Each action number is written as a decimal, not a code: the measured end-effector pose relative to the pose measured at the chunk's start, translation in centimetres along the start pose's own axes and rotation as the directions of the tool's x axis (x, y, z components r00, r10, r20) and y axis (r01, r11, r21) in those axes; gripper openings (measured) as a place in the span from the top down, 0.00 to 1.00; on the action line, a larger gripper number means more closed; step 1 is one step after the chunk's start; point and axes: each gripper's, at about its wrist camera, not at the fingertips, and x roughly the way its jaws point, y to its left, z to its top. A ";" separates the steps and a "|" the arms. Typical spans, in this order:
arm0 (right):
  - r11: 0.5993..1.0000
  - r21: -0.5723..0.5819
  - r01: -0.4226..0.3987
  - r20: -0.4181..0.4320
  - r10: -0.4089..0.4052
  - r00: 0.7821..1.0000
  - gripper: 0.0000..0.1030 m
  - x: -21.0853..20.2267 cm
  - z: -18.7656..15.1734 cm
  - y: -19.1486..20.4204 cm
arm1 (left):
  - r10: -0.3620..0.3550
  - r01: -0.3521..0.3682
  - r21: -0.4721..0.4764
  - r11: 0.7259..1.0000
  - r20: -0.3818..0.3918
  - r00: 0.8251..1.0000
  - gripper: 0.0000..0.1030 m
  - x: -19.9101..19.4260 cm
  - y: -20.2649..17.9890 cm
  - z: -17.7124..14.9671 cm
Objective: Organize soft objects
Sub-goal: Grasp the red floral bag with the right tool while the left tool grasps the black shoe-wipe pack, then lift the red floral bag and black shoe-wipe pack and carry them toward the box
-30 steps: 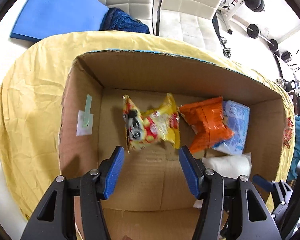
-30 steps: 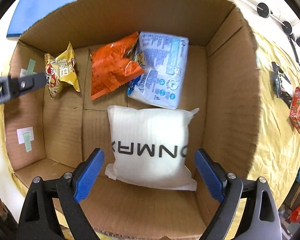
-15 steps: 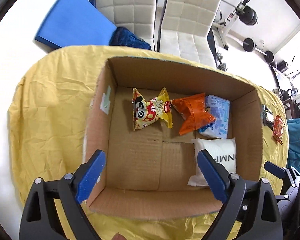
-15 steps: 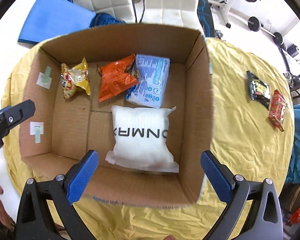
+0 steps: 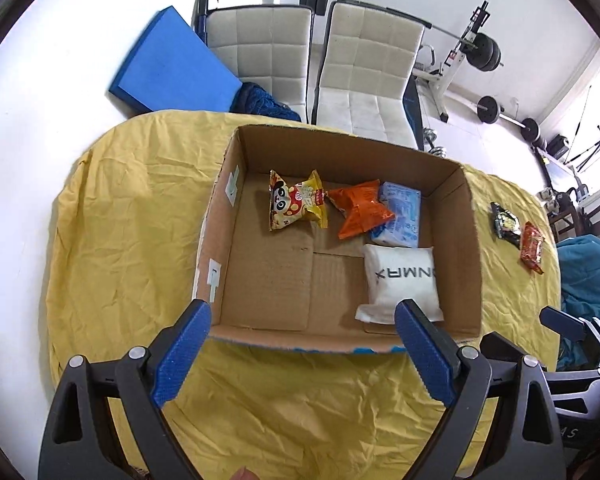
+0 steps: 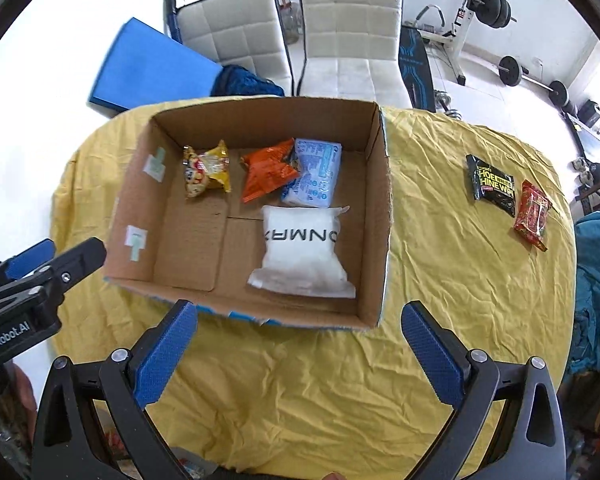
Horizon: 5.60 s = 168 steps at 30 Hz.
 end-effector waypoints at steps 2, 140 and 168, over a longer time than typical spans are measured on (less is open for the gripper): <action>1.000 -0.006 -0.007 0.017 0.007 1.000 0.00 -1.2 -0.6 0.1 | 0.011 -0.011 0.004 1.000 0.014 1.000 0.09 -1.0 -0.3 -0.5; 0.906 0.421 0.033 -0.268 0.089 0.959 0.51 19.8 5.6 -54.2 | 0.179 -0.012 0.314 0.949 -0.510 0.841 0.10 30.8 -43.3 5.4; 0.956 0.294 -0.003 -0.324 0.102 0.941 0.48 20.1 -1.2 -47.4 | 0.181 -0.055 0.295 0.954 -0.420 0.889 0.44 28.1 -36.3 -5.5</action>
